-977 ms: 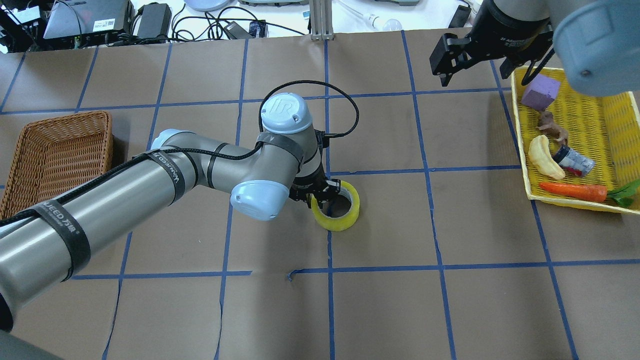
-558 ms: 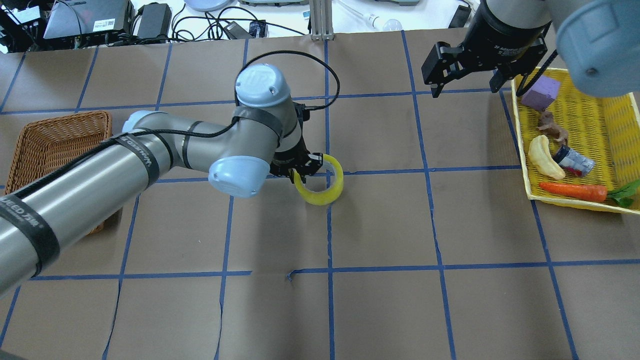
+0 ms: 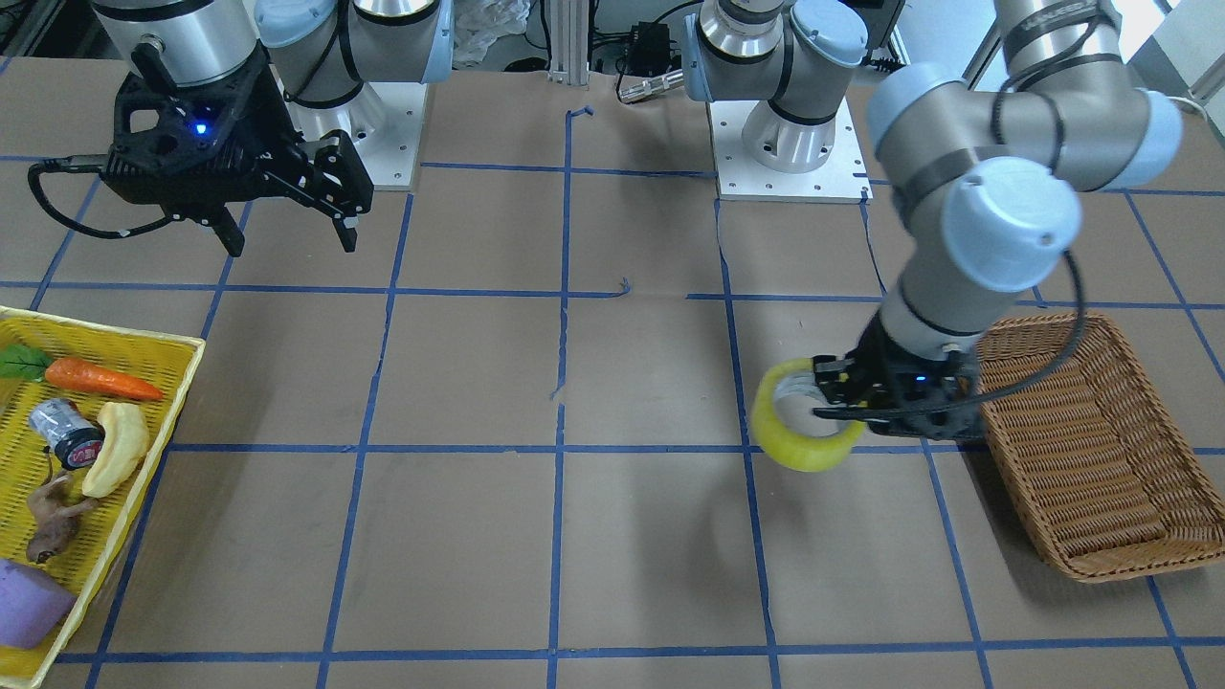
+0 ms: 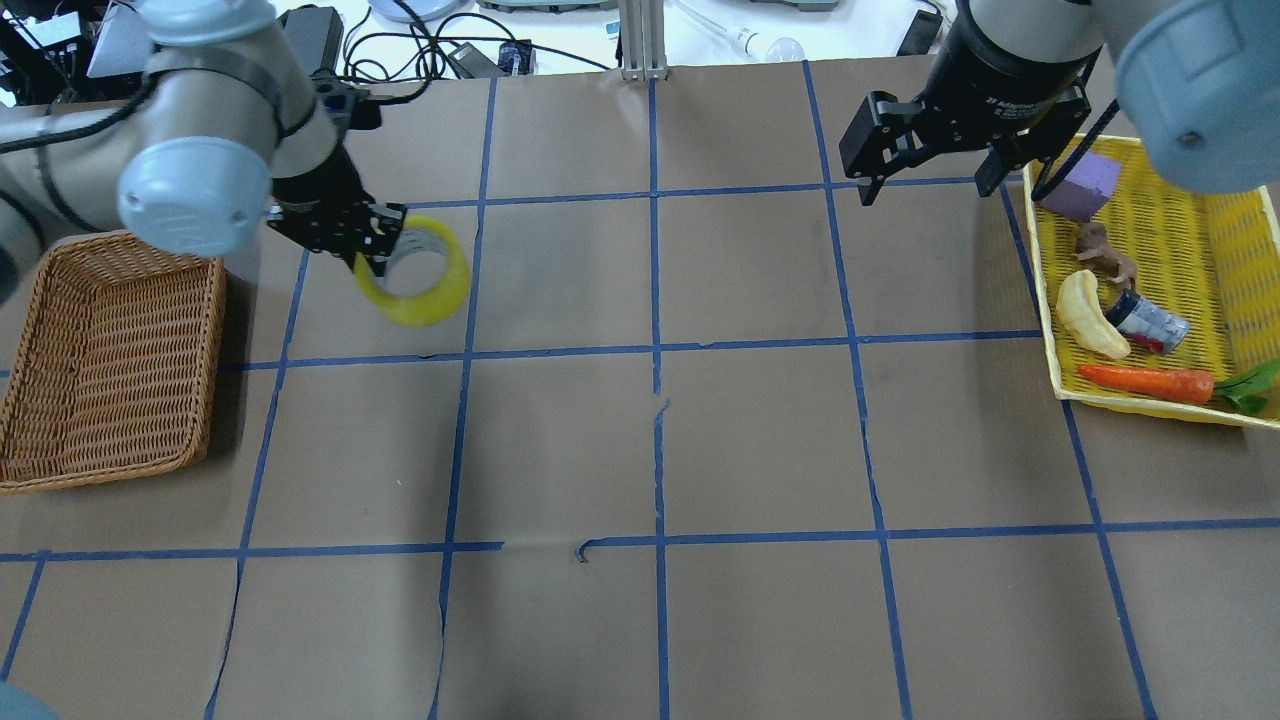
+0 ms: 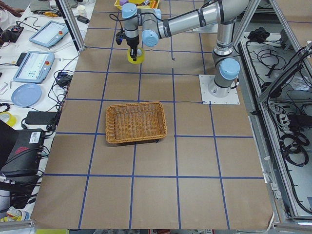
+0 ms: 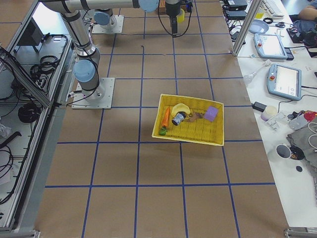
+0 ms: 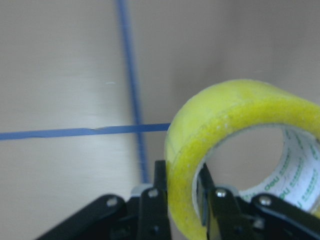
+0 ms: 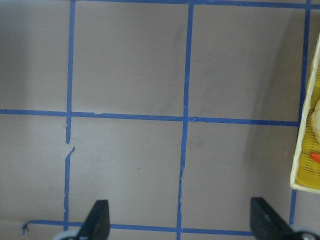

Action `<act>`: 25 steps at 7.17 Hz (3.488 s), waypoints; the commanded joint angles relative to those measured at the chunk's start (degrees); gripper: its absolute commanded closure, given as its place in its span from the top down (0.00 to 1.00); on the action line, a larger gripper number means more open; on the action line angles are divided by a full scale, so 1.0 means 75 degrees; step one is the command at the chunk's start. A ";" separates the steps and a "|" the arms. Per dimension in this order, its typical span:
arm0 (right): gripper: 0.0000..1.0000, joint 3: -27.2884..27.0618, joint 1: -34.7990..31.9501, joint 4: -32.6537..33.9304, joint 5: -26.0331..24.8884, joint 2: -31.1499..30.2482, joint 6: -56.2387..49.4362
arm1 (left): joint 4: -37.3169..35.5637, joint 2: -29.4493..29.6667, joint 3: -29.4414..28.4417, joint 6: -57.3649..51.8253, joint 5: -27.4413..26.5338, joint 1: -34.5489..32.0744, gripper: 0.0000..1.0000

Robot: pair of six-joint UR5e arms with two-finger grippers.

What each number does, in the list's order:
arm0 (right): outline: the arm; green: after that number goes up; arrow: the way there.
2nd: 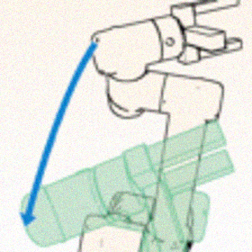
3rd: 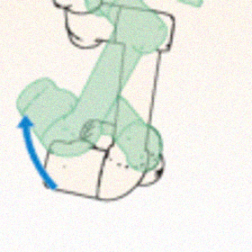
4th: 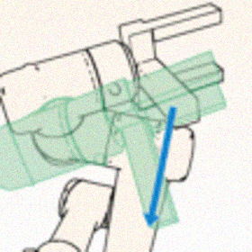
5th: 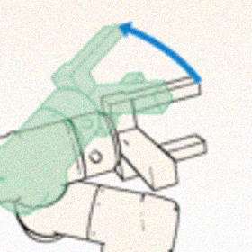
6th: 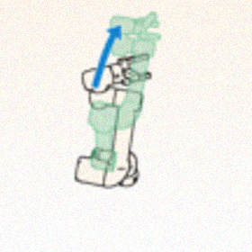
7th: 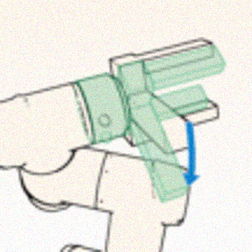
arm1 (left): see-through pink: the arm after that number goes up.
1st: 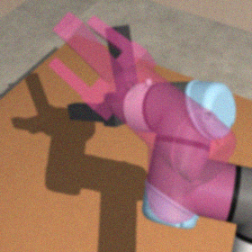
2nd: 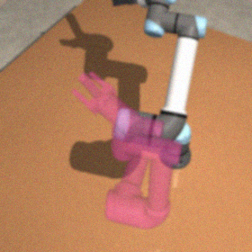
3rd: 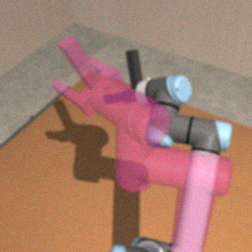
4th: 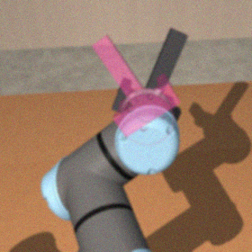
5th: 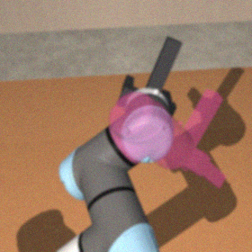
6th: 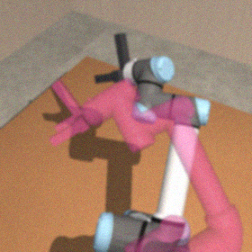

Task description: Transfer tape with both arms

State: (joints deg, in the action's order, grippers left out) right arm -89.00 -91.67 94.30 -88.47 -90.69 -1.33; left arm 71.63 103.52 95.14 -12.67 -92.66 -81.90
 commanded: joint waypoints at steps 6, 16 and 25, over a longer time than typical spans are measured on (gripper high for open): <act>1.00 0.0007 0.0000 0.0000 0.0007 -0.0002 -0.0010 | -0.0982 0.0971 -0.0052 -0.5703 0.0273 0.4720 0.00; 1.00 -0.0005 0.0000 0.0000 0.0007 -0.0002 -0.0010 | -0.0022 0.0532 -0.0763 -0.4956 0.0624 0.3364 0.95; 1.00 -0.0005 0.0000 -0.0011 0.0007 -0.0002 -0.0010 | 0.2353 -0.1319 -0.1622 0.1091 -0.0255 -0.1231 0.96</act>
State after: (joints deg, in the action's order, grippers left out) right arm -89.03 -91.67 94.23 -88.41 -90.70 -1.37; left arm 87.70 96.46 83.00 -5.79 -93.16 -89.02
